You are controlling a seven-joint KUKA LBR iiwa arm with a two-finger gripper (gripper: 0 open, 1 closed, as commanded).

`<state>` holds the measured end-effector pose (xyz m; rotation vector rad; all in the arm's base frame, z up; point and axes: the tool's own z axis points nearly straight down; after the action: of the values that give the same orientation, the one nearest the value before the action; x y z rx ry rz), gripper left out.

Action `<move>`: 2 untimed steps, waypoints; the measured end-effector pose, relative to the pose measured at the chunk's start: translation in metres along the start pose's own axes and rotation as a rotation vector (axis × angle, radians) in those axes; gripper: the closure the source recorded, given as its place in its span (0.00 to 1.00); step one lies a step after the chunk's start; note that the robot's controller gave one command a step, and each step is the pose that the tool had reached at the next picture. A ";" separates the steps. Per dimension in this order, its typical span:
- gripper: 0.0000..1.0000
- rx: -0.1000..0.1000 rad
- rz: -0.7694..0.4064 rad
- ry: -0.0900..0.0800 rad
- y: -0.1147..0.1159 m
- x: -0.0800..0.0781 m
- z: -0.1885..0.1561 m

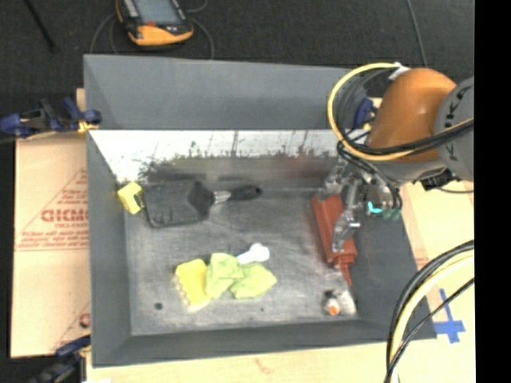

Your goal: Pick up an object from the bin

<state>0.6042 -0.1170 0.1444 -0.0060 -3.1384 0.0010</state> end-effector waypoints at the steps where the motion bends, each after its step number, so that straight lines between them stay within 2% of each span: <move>1: 0.00 0.001 -0.003 -0.008 0.000 -0.002 -0.005; 2: 0.00 0.001 0.152 -0.012 0.035 0.006 0.020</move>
Offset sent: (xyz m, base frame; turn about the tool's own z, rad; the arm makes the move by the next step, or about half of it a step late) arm -0.0246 0.1186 -0.0744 0.4199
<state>0.5979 -0.0815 0.1239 -0.2457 -3.1409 0.0037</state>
